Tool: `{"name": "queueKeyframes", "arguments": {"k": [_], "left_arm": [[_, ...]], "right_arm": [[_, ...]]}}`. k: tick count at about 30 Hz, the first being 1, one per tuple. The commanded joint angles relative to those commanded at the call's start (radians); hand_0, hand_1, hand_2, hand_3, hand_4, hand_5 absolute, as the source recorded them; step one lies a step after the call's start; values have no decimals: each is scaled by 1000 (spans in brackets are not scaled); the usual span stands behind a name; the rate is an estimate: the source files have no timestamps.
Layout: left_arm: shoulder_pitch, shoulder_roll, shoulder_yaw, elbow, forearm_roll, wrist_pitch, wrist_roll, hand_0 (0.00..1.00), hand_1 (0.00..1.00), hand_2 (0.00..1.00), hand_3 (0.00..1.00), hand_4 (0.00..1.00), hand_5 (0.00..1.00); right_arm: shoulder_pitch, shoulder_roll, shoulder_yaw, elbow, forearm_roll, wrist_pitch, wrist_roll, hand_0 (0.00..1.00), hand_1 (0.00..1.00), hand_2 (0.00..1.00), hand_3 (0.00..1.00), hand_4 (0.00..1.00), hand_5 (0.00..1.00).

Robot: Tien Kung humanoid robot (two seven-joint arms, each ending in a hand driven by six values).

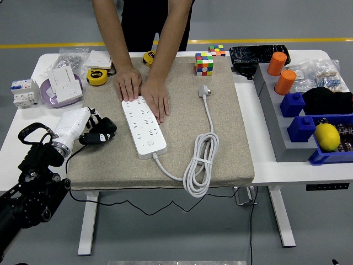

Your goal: Pick up the plug,place it near the board,insert it into the board,press the button

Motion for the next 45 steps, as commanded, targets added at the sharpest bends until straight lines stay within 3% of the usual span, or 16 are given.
{"name": "queueKeyframes", "arguments": {"k": [1,9,12,15,16,18,21,26,30,35,45], "left_arm": [[0,0,0,-1,0,1,0,336,315,321,363,579,201],[3,18,17,-28,0,-4,-3,336,310,311,353,552,184],[1,42,41,-64,-4,-13,-3,336,310,311,353,552,184],[-10,72,71,-113,-60,-30,-5,338,313,309,352,547,179],[-21,94,99,-144,-106,-47,-12,338,313,309,352,547,179],[-29,106,118,-162,-136,-53,-19,338,313,309,352,547,179],[-64,145,187,-216,-216,-74,-35,337,314,309,353,548,174],[-136,180,304,-258,-300,-90,-44,338,318,311,357,550,167],[-190,179,375,-233,-300,-88,-49,338,318,311,357,550,167],[-253,160,467,-136,-303,-73,-67,341,326,313,363,553,163],[-290,140,545,-9,-273,-50,-80,341,341,315,369,559,154]], "right_arm": [[0,0,0,0,0,0,0,899,823,775,790,998,854],[1,1,0,0,2,-1,0,899,824,775,790,998,856],[1,1,1,0,3,-1,0,899,824,775,790,998,856],[0,1,2,0,3,-1,-1,899,824,775,790,998,862],[0,1,1,0,4,-1,-1,899,824,775,790,998,862],[1,0,1,0,3,-2,-1,899,824,775,790,998,862],[2,-1,-2,0,3,-1,-1,898,823,775,790,998,864],[4,-5,-6,0,-1,0,-4,898,823,775,790,998,868],[7,-8,-10,0,-3,0,-5,898,823,775,790,998,868],[11,-10,-14,0,-7,1,-7,898,823,774,789,998,870],[10,-14,-13,0,-12,1,-9,898,823,774,789,998,871]]}}
